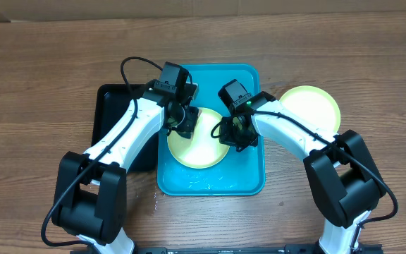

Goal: Clean dirty plates on tray and stack at the side
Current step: 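Scrub the yellow plate with the sponge in the left gripper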

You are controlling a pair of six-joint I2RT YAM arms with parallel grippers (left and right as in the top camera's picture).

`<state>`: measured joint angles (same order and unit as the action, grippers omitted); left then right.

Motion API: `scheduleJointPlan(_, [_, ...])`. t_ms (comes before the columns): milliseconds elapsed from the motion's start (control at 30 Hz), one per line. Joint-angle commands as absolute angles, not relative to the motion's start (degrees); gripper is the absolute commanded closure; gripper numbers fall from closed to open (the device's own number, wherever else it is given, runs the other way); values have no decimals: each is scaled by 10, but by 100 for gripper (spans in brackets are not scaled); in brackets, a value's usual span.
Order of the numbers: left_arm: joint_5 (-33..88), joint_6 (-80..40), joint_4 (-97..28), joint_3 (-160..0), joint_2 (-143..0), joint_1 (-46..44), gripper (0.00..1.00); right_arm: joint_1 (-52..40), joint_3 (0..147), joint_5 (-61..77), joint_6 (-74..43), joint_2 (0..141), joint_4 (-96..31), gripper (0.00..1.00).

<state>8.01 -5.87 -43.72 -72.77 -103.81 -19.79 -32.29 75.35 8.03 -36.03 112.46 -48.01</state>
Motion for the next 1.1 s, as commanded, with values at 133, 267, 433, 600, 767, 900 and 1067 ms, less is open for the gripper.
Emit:
scheduleJointPlan(133, [54,-99,-448,-727,-1049,-200,96,-322,749,61,-360,1112,-478,96])
scheduleJointPlan(267, [54,-115,-446,-727,-1060,-200,96,-322,749,61,-360,1112,-478,96])
scheduleJointPlan(433, [53,-118,-443,-727,-1086,-200,96,-322,749,61,-360,1112,-478,96])
scheduleJointPlan(600, [54,-119,-439,-727,-1127,-200,96,-322,749,61,-360,1112,-477,96])
scheduleJointPlan(767, [107,-117,-456,-727,-1169,-198,96,-322,749,61,-355,1112,-475,96])
scheduleJointPlan(900, [196,-85,-468,-735,-1167,-187,96,-326,749,61,-344,1112,-469,96])
scheduleJointPlan(1067, [319,-61,-493,-779,-1163,-157,96,-332,749,61,-344,1112,-467,96])
